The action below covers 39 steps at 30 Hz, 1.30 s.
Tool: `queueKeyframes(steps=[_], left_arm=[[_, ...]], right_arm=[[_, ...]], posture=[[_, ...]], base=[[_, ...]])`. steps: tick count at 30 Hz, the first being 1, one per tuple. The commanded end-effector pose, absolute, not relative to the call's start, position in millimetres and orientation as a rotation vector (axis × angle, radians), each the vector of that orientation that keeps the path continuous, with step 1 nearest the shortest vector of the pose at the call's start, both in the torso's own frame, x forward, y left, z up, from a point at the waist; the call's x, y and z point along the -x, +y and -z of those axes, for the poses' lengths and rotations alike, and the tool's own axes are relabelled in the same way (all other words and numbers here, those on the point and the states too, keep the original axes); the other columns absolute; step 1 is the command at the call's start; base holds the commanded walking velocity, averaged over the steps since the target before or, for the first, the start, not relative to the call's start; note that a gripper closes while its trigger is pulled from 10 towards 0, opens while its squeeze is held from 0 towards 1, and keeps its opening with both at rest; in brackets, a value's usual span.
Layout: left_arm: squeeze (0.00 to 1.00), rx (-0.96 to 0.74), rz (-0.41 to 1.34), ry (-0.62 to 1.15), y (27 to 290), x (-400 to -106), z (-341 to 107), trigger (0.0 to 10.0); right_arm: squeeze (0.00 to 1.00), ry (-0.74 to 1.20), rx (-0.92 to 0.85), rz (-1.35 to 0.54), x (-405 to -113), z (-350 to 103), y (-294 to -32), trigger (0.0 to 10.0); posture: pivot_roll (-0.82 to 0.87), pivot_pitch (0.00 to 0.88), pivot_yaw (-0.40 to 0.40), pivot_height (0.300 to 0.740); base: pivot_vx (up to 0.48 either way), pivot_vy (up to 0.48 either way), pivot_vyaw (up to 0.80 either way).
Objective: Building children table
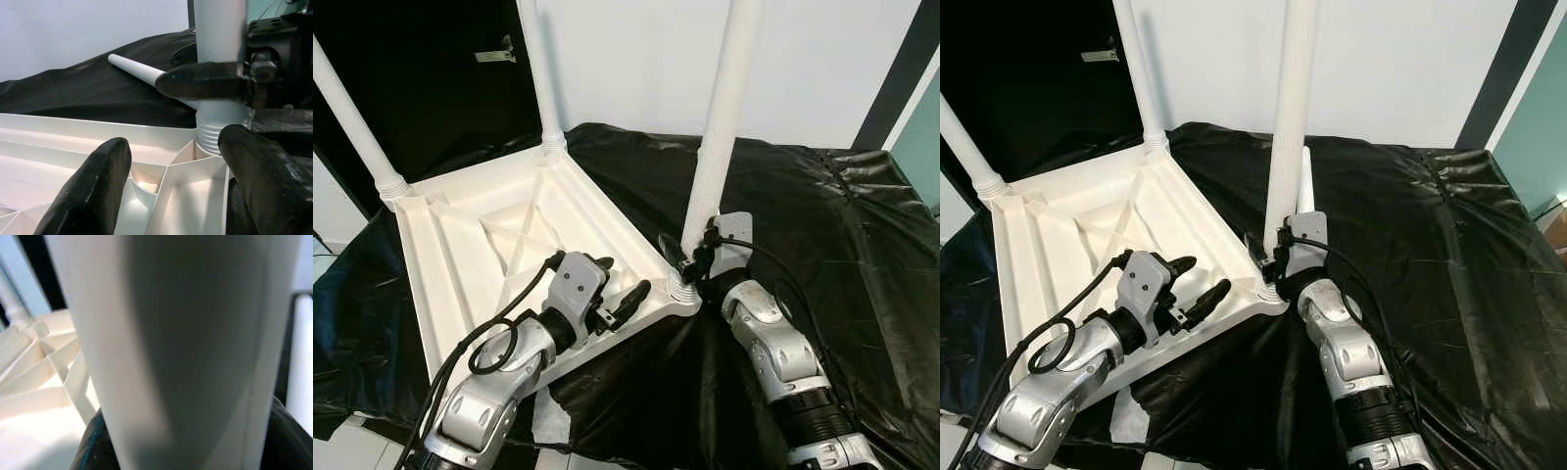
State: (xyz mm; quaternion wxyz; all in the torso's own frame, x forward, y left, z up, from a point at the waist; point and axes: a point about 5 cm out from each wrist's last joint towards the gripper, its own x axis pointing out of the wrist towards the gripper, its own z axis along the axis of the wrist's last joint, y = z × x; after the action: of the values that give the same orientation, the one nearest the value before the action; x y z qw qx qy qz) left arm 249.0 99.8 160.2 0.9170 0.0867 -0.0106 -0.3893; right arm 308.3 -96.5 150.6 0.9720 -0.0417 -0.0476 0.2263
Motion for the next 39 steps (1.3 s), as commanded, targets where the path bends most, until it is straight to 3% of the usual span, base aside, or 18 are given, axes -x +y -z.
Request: queueKeyframes(steps=[1,16,39], left_arm=[[0.00,-0.185,0.887,-0.021,97,-247,-164,10.0],[0.00,-0.185,0.894,-0.032,97,-249,-169,10.0],[0.00,-0.188,0.906,-0.033,100,-249,-172,10.0]], right_arm=[[0.00,-0.031,0.114,-0.496,-302,-132,-93,10.0],[0.00,-0.041,0.153,-0.585,-291,-120,-97,10.0],[0.00,-0.065,0.352,-0.795,-279,-105,-95,10.0]], posture=[[0.01,0.000,0.008,0.740],[0.01,0.000,0.023,0.740],[0.01,0.000,0.033,0.740]], base=[[0.000,0.000,0.00],[0.000,0.000,0.00],[0.000,0.000,0.00]])
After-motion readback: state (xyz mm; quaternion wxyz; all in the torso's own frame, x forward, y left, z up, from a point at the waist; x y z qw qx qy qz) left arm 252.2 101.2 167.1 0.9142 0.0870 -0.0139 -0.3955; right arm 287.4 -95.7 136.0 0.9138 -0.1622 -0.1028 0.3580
